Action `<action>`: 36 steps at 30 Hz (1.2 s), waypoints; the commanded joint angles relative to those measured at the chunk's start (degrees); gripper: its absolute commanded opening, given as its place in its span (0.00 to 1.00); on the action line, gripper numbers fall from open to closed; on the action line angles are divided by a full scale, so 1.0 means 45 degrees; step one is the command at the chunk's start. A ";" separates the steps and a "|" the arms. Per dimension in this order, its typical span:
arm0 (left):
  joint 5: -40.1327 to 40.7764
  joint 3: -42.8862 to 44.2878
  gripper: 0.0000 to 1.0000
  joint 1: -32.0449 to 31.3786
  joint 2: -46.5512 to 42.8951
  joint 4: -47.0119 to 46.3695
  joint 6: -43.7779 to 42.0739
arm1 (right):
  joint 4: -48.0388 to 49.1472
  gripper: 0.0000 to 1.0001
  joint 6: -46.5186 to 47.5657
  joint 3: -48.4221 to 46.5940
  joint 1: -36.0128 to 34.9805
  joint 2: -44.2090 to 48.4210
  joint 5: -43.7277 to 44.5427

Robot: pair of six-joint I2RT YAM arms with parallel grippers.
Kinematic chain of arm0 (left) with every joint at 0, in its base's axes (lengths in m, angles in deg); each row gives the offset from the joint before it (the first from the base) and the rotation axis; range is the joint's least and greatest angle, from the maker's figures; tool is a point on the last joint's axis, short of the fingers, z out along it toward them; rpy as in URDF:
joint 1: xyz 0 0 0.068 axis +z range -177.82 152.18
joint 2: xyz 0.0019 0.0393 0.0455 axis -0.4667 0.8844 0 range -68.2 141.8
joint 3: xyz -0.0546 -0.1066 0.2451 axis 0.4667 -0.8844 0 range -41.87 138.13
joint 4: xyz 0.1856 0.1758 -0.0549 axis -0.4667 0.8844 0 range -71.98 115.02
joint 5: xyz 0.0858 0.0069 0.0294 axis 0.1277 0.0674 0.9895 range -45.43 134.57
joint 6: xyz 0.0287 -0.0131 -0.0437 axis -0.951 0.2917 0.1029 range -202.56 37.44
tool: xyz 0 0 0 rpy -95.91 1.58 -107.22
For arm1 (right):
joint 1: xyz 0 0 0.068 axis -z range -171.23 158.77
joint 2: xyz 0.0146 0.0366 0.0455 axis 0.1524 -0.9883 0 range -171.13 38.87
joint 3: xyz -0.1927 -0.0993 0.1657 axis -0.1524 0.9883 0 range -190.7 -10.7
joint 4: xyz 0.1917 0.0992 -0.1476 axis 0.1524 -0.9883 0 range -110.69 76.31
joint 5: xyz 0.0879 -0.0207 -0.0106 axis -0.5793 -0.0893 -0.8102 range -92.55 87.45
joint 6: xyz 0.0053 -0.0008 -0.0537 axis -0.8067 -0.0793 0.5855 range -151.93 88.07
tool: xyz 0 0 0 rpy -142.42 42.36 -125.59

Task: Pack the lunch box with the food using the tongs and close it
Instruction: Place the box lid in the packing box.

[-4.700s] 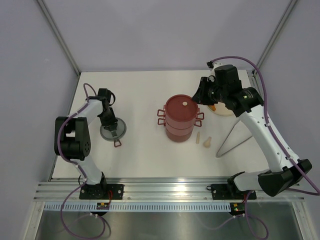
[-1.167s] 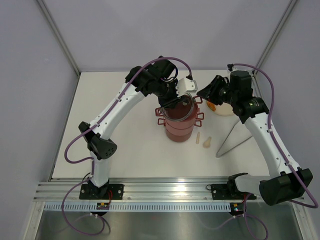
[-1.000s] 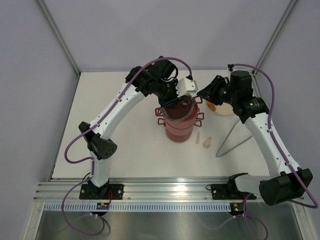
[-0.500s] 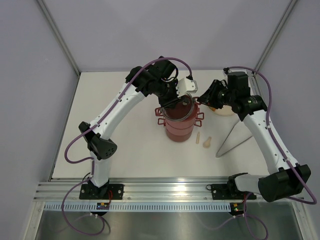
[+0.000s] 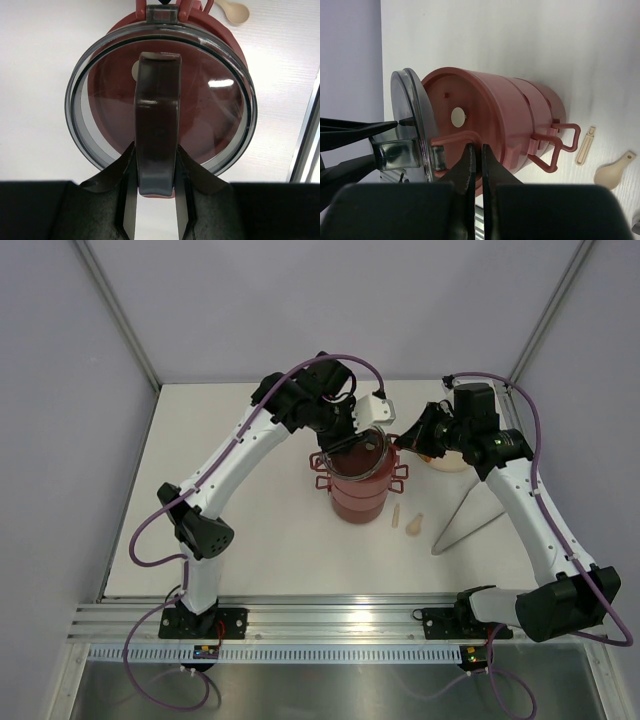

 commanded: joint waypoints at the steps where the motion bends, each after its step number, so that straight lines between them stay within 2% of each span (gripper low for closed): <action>1: 0.0850 -0.0153 0.00 -0.0049 -0.0315 -0.1169 -0.0040 | -0.0004 0.00 -0.0201 -0.0557 0.0030 0.0360 0.0678; 5: 0.1572 -0.0309 0.02 -0.0224 -0.0237 -0.1462 0.0097 | -0.0043 0.00 -0.0435 -0.0401 0.0030 0.0652 0.1808; 6: 0.1709 -0.0348 0.06 -0.0244 -0.0237 -0.1618 0.0136 | -0.0082 0.00 -0.0454 -0.0362 0.0030 0.0672 0.1986; 7: 0.1904 -0.0387 0.19 -0.0283 -0.0237 -0.1716 0.0233 | -0.0102 0.00 -0.0455 -0.0342 0.0030 0.0672 0.2103; 10: 0.2042 -0.0504 0.36 -0.0361 -0.0314 -0.2009 0.0254 | -0.0316 0.00 -0.0455 -0.0303 0.0049 0.0556 0.2591; 13: 0.2101 -0.0622 0.43 -0.0420 -0.0354 -0.2147 0.0254 | -0.0278 0.00 -0.0435 -0.0147 0.0049 0.0497 0.2613; 17: 0.2355 -0.0680 0.57 -0.0420 -0.0393 -0.2225 0.0293 | -0.0180 0.00 -0.0493 0.0029 0.0088 0.0419 0.2612; 22: 0.2355 -0.0837 0.61 -0.0440 -0.0568 -0.2303 0.0371 | -0.0160 0.00 -0.0494 0.0107 0.0166 0.0321 0.2573; 30: 0.2102 -0.0973 0.75 -0.0440 -0.0841 -0.2401 0.0468 | -0.0239 0.00 0.0072 0.0459 0.0673 0.0107 0.2320; 36: 0.1965 -0.1071 0.79 -0.0459 -0.0998 -0.2401 0.0566 | -0.0297 0.00 0.0619 0.0459 0.0850 -0.0147 0.1637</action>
